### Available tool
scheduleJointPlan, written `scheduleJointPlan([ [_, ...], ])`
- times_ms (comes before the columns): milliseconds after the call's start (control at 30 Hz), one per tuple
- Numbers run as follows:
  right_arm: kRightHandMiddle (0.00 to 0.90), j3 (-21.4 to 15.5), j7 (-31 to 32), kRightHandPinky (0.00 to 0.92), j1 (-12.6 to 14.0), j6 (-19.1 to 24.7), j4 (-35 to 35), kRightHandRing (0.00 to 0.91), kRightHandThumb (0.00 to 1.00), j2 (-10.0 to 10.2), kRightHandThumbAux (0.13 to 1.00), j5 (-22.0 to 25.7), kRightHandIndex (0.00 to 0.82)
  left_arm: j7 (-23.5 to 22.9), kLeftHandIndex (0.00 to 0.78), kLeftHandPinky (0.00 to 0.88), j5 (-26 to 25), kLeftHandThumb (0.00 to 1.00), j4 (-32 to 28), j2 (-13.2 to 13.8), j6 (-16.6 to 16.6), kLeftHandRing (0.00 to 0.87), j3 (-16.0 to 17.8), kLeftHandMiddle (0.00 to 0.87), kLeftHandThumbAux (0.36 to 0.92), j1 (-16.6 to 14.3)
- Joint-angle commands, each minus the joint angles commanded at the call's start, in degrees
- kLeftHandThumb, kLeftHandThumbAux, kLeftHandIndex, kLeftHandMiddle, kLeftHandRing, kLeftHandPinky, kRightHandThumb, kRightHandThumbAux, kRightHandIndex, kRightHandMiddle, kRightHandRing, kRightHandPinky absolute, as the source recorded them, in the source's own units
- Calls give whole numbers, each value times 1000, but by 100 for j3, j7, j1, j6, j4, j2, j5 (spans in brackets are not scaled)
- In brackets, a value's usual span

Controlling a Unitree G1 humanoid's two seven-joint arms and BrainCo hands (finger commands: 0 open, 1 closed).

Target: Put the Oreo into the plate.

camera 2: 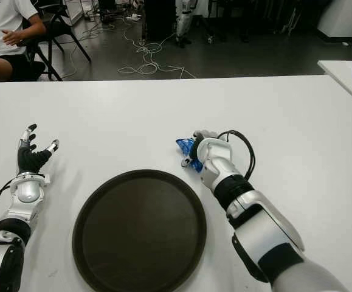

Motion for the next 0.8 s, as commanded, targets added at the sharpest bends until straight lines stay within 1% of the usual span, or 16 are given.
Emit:
scheduleJointPlan([
  [100,58,-8,15,0,-10,-7,18,39,0,-14,780,8,61,17,52,33,19,0,4,6,20,48,-14,70,755,-3],
  [300,70,-29,-17,0,-14,-85,77,46,0,-37,793,26,70,41,48,23,52,0,14,20,67,41,-35,65,741,-10],
  [400,72,-49,-44,0,35,-110,9,49,0,-78,797,32,72,51,49,26,62,0,21,22,93,44,-38,67,735,-13],
  [567,81,-43,67,0,99,221,-282,61,0,-83,780,-12,79,54,51,27,63,0,10,17,83,50,-36,74,722,-10],
  [733,83,-20,106,0,114,306,-325,65,0,-90,769,0,82,82,53,25,69,0,3,17,67,51,-36,78,717,-9],
  [800,82,34,194,4,126,312,-372,64,0,-126,767,-24,80,77,57,24,68,0,1,18,54,51,-36,79,724,-9],
])
